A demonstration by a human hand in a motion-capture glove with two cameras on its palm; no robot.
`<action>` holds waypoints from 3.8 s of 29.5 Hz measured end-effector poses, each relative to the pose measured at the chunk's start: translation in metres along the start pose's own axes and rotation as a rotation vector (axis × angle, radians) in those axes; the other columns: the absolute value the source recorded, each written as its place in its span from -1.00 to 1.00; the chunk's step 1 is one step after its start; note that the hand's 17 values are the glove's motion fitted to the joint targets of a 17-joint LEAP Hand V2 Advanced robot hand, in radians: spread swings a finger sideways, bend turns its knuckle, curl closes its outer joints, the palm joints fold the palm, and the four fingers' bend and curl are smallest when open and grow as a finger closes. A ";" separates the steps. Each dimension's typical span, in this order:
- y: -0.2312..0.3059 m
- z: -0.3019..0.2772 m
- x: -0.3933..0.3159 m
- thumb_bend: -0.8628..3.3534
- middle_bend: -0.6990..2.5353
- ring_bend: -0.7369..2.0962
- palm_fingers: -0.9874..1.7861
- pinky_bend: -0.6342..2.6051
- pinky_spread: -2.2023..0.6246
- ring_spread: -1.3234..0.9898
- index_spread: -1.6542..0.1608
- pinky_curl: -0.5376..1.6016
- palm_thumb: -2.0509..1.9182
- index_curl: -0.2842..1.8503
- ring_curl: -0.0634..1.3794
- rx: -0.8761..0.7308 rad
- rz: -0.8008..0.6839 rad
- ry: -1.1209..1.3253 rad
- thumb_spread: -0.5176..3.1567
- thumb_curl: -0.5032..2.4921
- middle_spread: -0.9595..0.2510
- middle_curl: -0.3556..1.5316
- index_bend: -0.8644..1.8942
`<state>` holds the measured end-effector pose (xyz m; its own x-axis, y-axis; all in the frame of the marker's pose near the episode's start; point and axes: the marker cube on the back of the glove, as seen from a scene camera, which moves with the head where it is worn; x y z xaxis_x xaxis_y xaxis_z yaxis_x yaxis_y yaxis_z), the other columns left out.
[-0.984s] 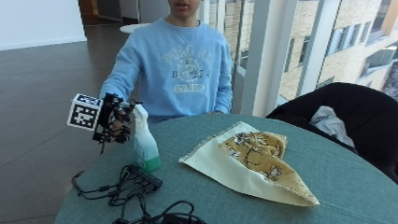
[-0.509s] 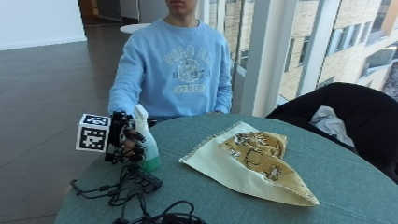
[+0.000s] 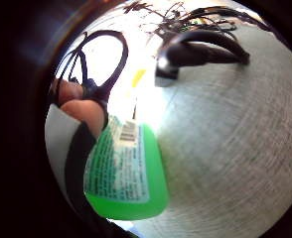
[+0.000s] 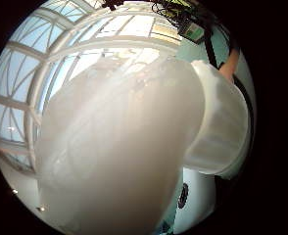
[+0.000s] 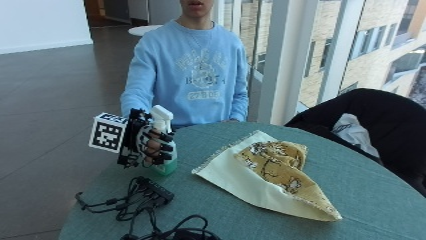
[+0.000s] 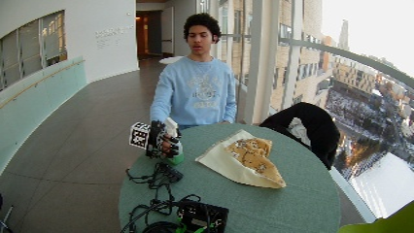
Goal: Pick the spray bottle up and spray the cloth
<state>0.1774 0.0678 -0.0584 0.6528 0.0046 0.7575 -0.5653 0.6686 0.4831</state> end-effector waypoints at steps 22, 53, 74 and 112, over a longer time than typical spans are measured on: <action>-0.052 0.091 -0.093 -0.60 -0.44 -0.19 0.57 -0.46 0.56 0.07 0.57 -0.16 0.53 -0.30 -0.39 -0.493 0.100 0.396 -0.37 -0.27 0.45 -0.17 -0.23; -0.052 0.136 -0.095 -0.60 -0.43 -0.18 0.57 -0.46 0.57 0.08 0.59 -0.15 0.52 -0.25 -0.37 -0.639 0.187 0.562 -0.40 -0.21 0.45 -0.14 -0.25; -0.049 0.140 -0.094 -0.61 -0.42 -0.17 0.57 -0.45 0.57 0.09 0.59 -0.15 0.52 -0.25 -0.37 -0.664 0.214 0.601 -0.41 -0.20 0.45 -0.13 -0.25; 0.071 0.382 -0.210 -0.61 -0.43 -0.18 0.56 -0.45 0.57 0.09 0.59 -0.15 0.51 -0.23 -0.37 -0.672 -0.257 -0.304 -0.41 -0.18 0.46 -0.14 -0.24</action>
<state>-0.1924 -0.1692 -0.0154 0.5000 -0.3505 0.7919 0.0749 0.9285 0.3636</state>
